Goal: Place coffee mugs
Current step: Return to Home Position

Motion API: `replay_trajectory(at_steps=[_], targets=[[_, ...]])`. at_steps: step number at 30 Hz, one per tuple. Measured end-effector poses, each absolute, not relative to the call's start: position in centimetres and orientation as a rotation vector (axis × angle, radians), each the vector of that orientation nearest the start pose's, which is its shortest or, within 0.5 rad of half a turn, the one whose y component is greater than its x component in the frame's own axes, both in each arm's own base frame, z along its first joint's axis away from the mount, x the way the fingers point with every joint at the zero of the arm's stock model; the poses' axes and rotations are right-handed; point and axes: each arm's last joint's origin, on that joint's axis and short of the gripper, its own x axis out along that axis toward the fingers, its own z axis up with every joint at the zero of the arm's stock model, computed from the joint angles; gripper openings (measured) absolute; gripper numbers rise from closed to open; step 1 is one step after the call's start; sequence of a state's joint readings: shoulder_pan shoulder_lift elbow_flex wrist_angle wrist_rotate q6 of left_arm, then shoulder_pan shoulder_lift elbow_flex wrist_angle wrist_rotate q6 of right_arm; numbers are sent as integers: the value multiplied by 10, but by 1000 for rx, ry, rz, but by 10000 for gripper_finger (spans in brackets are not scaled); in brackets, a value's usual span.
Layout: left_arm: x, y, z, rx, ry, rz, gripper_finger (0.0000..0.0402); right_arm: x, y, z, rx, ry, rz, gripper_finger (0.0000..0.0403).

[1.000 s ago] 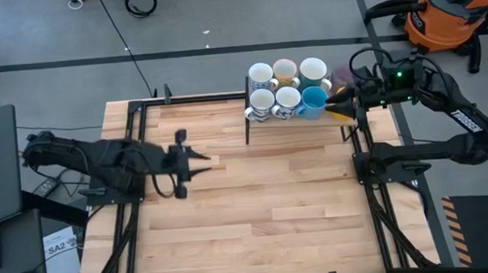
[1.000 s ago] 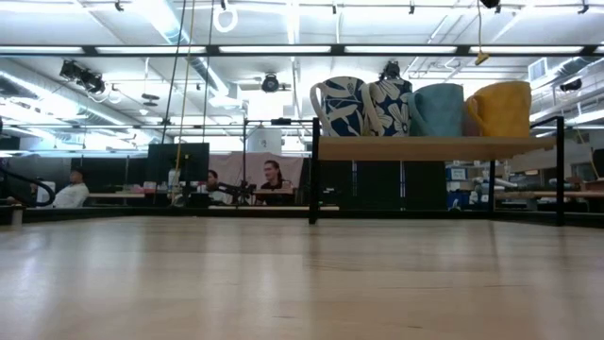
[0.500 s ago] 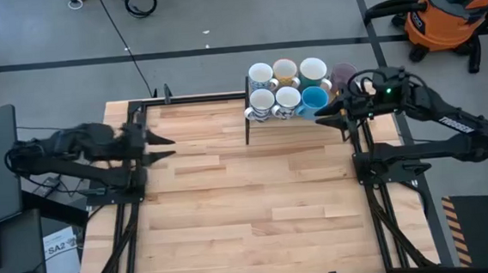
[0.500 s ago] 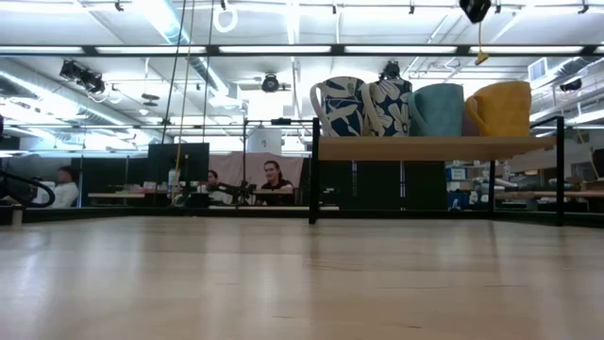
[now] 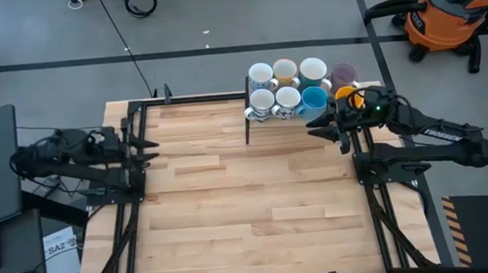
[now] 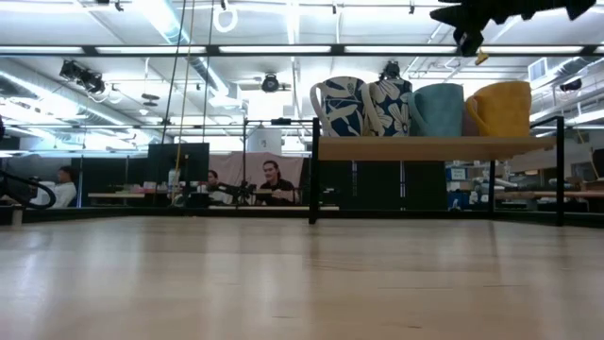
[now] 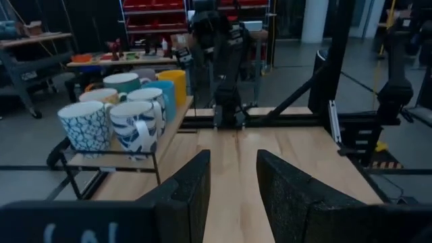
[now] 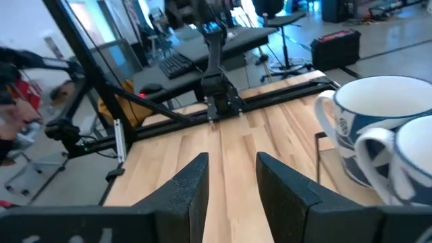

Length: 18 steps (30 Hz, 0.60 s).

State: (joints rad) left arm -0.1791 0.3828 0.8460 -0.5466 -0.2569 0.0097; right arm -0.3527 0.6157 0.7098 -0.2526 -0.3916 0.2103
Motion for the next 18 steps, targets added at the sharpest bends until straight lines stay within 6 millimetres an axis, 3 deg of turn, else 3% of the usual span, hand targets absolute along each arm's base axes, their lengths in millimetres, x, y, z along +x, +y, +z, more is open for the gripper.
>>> replay_trajectory(at_steps=[6, 14, 18], targets=[[58, -3, 315, 8, 6, 77, 128, 133, -37, 304, 258, 104, 54, 129], [44, 0, 286, -39, -76, 76, 128, 137, -38, 279, 250, 48, 59, 129], [48, -1, 274, -29, -121, 68, 128, 139, -39, 271, 230, -3, 64, 129]])
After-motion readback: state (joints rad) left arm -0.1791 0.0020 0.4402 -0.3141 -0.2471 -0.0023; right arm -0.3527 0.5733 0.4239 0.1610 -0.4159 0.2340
